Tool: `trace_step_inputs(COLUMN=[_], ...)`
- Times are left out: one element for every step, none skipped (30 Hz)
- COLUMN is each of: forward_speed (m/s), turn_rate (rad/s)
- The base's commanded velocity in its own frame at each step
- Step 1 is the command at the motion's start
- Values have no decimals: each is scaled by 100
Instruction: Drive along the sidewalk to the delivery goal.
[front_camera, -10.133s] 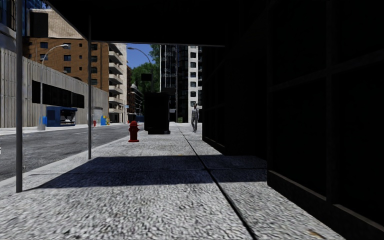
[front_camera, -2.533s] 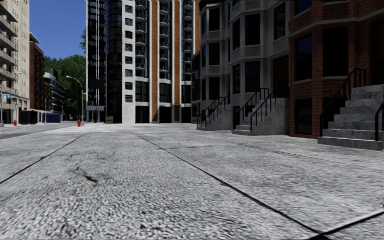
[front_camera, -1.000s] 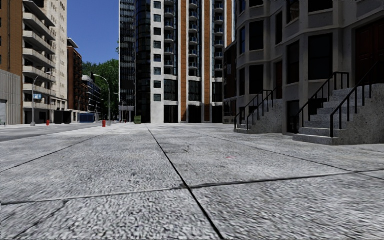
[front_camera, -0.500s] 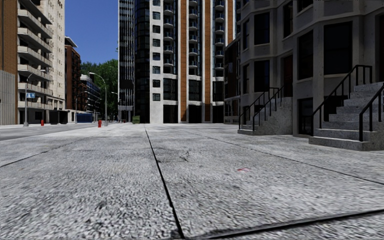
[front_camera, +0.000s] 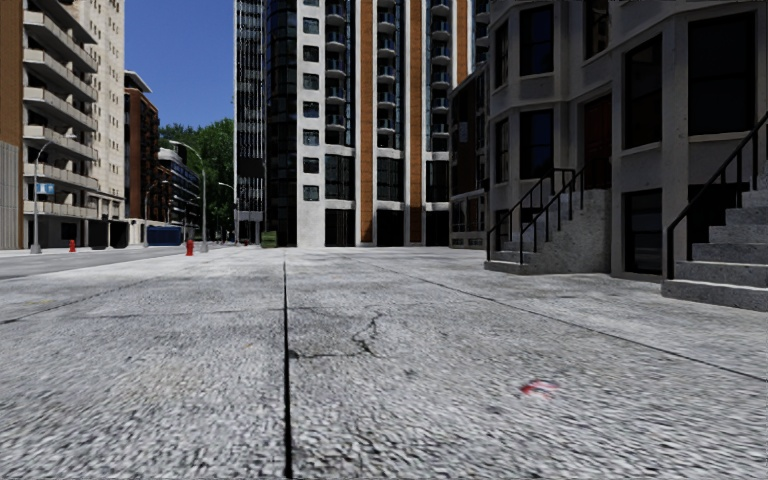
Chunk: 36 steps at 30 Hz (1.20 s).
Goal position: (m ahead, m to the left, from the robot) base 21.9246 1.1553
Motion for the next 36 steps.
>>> trace_step_inputs(forward_speed=[200,200,200,200,200,200,200,200,200,200,200,200,200,200,200,200,200,200,200,200,200,200,200,200,200,200,200,200,200,200,200,200,200,200,200,200], turn_rate=[0,0,0,0,0,0,0,0,0,0,0,0,0,0,0,0,0,0,0,0,0,0,0,0,0,0,0,0,0,0,0,0,0,0,0,0])
